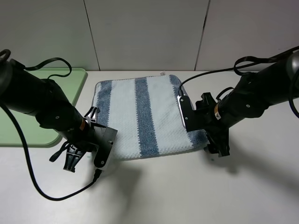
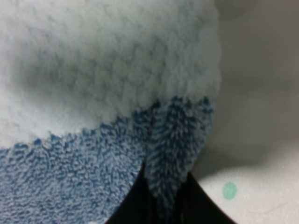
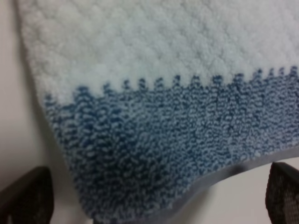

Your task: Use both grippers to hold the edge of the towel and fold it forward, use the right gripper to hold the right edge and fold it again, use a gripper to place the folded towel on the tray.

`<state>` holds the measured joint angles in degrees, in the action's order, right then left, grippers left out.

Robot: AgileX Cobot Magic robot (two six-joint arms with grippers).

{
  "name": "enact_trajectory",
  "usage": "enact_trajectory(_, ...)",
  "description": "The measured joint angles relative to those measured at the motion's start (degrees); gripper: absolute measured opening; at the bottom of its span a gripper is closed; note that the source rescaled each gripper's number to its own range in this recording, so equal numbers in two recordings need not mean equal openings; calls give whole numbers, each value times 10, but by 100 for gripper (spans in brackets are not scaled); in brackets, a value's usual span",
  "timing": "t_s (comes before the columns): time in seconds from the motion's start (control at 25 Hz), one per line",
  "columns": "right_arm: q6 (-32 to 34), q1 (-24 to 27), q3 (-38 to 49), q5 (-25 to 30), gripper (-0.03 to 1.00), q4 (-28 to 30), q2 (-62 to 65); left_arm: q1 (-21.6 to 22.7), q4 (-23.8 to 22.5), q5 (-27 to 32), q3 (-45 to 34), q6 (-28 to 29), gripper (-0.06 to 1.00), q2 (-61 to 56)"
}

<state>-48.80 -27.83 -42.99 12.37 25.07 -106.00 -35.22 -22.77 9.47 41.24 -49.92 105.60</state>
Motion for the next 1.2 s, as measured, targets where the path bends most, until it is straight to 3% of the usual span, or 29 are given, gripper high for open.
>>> enact_trajectory(0.68,0,0,-4,14,100,-12,-2,0,0,-1,0,0,1,0)
enact_trajectory(1.2,-2,0,-5,29,100,-109,-2,0,0,-16,-2,0,1,0)
